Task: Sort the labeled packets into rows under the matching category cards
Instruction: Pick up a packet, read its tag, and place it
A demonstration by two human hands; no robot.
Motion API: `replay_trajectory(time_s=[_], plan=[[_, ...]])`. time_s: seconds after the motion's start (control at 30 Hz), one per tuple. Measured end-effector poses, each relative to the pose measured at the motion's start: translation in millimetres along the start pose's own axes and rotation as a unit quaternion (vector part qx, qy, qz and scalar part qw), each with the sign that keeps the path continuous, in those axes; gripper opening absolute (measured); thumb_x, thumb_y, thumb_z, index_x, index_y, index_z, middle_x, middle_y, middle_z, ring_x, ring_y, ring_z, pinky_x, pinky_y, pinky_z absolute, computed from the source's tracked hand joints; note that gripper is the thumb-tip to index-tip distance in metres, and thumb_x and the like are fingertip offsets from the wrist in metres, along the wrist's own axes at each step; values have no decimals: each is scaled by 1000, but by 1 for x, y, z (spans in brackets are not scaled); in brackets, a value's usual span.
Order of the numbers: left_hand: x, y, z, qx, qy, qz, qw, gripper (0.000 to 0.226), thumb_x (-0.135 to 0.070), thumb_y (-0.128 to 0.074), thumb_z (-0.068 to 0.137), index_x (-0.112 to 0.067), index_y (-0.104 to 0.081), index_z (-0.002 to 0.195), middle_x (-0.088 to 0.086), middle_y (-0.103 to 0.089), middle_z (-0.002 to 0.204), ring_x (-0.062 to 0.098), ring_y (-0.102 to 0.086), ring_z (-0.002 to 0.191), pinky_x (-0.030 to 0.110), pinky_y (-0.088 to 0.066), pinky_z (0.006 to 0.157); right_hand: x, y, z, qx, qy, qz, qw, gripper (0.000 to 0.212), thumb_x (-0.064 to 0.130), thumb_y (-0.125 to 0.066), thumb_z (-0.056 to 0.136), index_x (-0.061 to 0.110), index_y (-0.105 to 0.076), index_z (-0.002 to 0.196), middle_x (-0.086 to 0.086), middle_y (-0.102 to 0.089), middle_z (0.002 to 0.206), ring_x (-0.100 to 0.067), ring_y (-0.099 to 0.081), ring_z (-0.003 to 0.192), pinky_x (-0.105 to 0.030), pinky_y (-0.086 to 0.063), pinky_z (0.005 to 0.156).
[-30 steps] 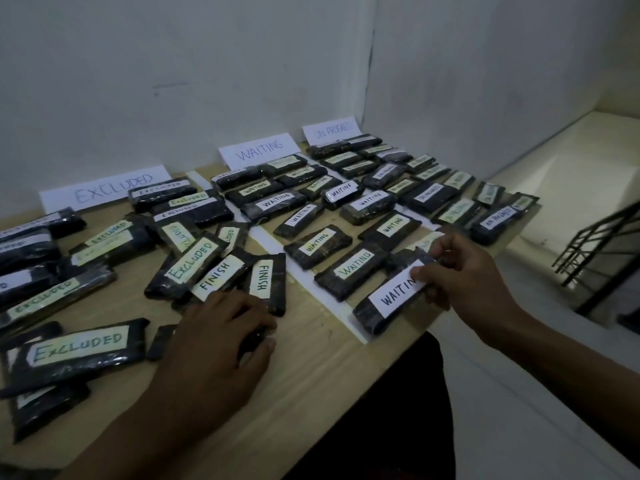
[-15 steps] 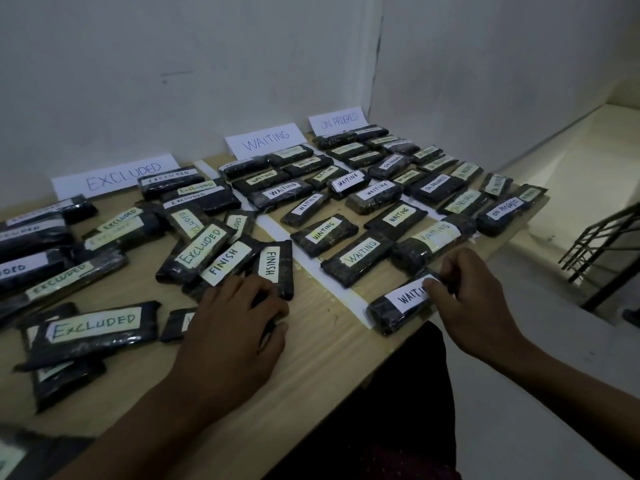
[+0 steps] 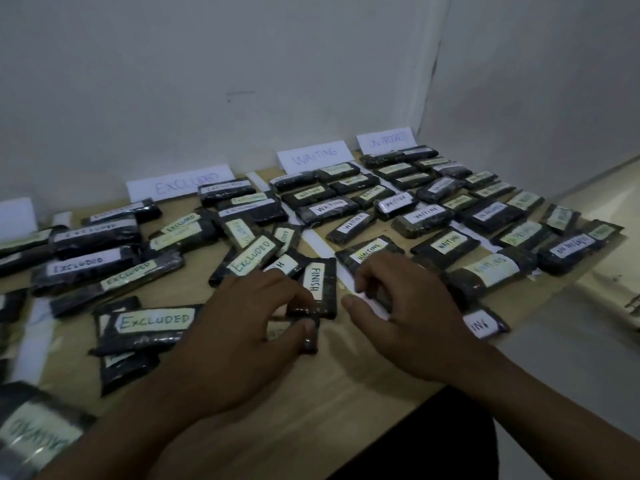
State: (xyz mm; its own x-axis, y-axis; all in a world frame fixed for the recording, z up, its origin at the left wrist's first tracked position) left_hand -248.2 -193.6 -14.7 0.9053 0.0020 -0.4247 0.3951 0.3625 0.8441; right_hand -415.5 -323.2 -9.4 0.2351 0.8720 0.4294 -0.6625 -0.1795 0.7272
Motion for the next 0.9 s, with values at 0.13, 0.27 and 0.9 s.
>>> replay_trajectory(time_s=[0.13,0.27,0.9], plan=[[23,36,-23,-16,49,51,997,30,-64,-42,82,-45,-57,100,-26,-55,98,-4,-51,94,26,-43,77,27,-26,46,95,63,-30,993,11,37,-58,85,31,-49,87,11,-51,81,-8,-47,79,-34,-45,67],[61,65,-58,-49,147,101,983,21,-56,-56,84,-46,-59,103,-27,-55,105,-4,-50,99,19,-43,79,51,-57,78,125,93,6,988,14,29,-56,90,29,-55,103,11,-55,100,-9,-49,94,-35,-47,78],[116,79,-104,-33,272,27,961,49,-43,-59,74,-41,-54,123,-17,-51,105,-3,-49,92,18,-40,76,85,-157,81,209,122,54,969,69,49,-77,62,37,-47,123,19,-44,107,-6,-42,102,-25,-39,81]])
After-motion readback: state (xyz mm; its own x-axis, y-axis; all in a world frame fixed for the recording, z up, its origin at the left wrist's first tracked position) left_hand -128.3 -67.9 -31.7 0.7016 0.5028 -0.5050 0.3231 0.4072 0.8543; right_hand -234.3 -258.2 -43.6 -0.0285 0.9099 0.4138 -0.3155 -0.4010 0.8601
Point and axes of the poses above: each hand's wrist, its own z-axis towards the middle knuckle, its own y-axis out of the back of the hand, x = y × z, the point moved 1 cm from there along z, towards the middle knuckle
